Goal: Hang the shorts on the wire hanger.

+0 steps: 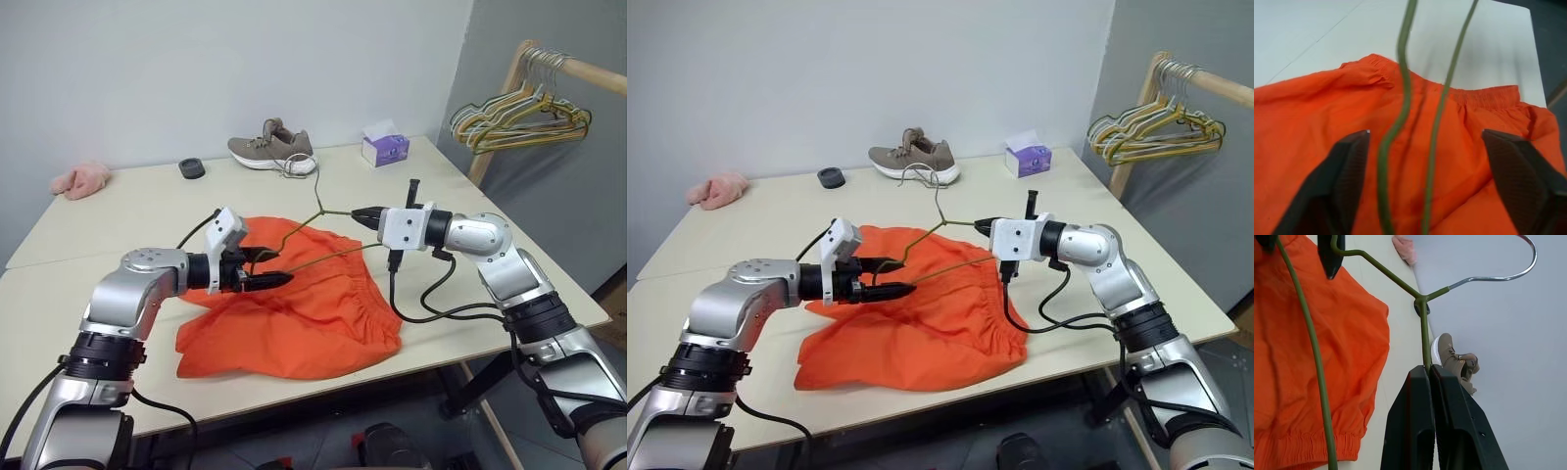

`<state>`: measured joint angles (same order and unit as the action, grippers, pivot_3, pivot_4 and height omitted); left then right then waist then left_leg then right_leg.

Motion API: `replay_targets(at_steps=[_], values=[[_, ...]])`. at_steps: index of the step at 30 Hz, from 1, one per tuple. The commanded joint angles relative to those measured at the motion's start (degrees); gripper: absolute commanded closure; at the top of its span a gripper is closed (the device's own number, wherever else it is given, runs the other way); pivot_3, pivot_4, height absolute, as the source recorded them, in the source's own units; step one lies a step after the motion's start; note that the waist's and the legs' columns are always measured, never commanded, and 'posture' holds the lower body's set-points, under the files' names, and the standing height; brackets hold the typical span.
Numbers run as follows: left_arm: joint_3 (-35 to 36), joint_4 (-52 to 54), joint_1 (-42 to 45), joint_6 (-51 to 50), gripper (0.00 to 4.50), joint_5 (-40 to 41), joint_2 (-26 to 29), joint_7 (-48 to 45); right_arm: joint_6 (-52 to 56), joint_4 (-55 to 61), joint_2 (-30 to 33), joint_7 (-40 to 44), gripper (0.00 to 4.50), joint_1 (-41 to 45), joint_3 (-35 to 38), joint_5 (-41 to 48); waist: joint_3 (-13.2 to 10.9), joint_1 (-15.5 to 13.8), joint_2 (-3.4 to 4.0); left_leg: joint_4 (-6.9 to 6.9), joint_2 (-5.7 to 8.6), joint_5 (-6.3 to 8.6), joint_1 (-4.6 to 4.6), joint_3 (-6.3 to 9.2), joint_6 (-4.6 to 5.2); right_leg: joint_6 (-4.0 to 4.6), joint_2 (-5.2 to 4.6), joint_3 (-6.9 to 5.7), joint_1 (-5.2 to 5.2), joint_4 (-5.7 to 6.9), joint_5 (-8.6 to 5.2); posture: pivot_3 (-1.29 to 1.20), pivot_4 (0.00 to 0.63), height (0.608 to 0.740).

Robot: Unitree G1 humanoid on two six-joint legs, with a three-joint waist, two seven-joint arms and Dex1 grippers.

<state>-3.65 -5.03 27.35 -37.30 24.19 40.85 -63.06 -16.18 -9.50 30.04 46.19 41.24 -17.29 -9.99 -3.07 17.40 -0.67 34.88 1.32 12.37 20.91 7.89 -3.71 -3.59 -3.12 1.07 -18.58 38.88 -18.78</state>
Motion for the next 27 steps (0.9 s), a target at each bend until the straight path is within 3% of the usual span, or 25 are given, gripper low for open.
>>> replay_targets(at_steps=[1, 8, 9, 13, 18, 23, 27], values=[[0.5, 0.9, 1.1, 0.6, 2.12, -0.4, -0.1, 0.4, -1.2, 2.5, -0.4, 0.2, 4.5, 0.5, 0.6, 0.7, 0.0, 0.0, 0.0, -0.01, 0.0, 0.0, 0.0, -0.01, 0.0, 0.0, 0.0, 0.01, -0.01, 0.0, 0.0, -0.28, 0.0, 0.74], [0.2, 1.5, 0.0, 1.5, 4.37, -1.1, 0.1, 0.0, -0.9, 3.6, -0.9, 0.6, 4.5, -0.4, 0.4, 0.9, 0.0, 0.0, 0.0, -0.01, 0.0, 0.0, 0.01, -0.01, 0.0, 0.0, -0.01, 0.06, -0.05, 0.01, 0.0, -0.29, 0.0, 0.74], [0.3, 1.6, -0.1, 1.4, 4.48, -1.0, 0.1, -0.1, -0.5, 3.9, -0.9, 1.0, 4.5, -0.6, 0.2, 1.1, 0.0, 0.0, 0.0, -0.02, 0.0, 0.0, 0.01, 0.0, 0.0, 0.0, -0.01, 0.06, -0.05, 0.01, 0.0, -0.28, 0.0, 0.74], [0.5, 2.1, -0.5, 1.5, 4.48, -1.1, 0.1, 0.2, 0.7, 5.2, -1.0, 2.8, 4.5, -1.6, 0.0, 2.1, 0.0, 0.0, 0.0, -0.02, 0.0, 0.0, 0.01, -0.01, 0.0, 0.0, -0.01, 0.08, -0.06, 0.02, 0.0, -0.28, 0.0, 0.74], [0.3, 3.4, -1.8, 2.3, 4.5, -2.1, 1.3, 0.1, 6.2, 8.4, 0.1, 4.2, 3.06, -2.6, 3.0, 5.7, 0.0, 0.0, 0.0, -0.02, -0.01, 0.0, 0.01, -0.01, 0.0, 0.0, -0.01, 0.09, -0.07, 0.02, 0.0, -0.28, 0.0, 0.74], [-1.0, 6.0, -3.9, 5.4, 4.5, -4.1, 3.9, -2.2, 20.4, 13.1, 3.6, 6.7, 1.91, -5.0, 6.9, 10.8, 0.0, -0.4, 0.0, -0.04, -0.01, 0.0, 0.05, -0.02, 0.0, 0.0, -0.03, 0.13, -0.12, 0.01, 0.0, -0.29, 0.0, 0.74], [-1.8, 7.7, -4.6, 7.0, 4.5, -4.8, 5.6, -4.4, 29.6, 15.3, 7.1, 13.0, 1.91, -5.5, 5.4, 13.9, 0.0, -0.5, 0.02, -0.05, -0.01, 0.0, 0.06, -0.05, 0.0, 0.01, -0.02, 0.15, -0.15, 0.01, -0.01, -0.3, 0.0, 0.74]])
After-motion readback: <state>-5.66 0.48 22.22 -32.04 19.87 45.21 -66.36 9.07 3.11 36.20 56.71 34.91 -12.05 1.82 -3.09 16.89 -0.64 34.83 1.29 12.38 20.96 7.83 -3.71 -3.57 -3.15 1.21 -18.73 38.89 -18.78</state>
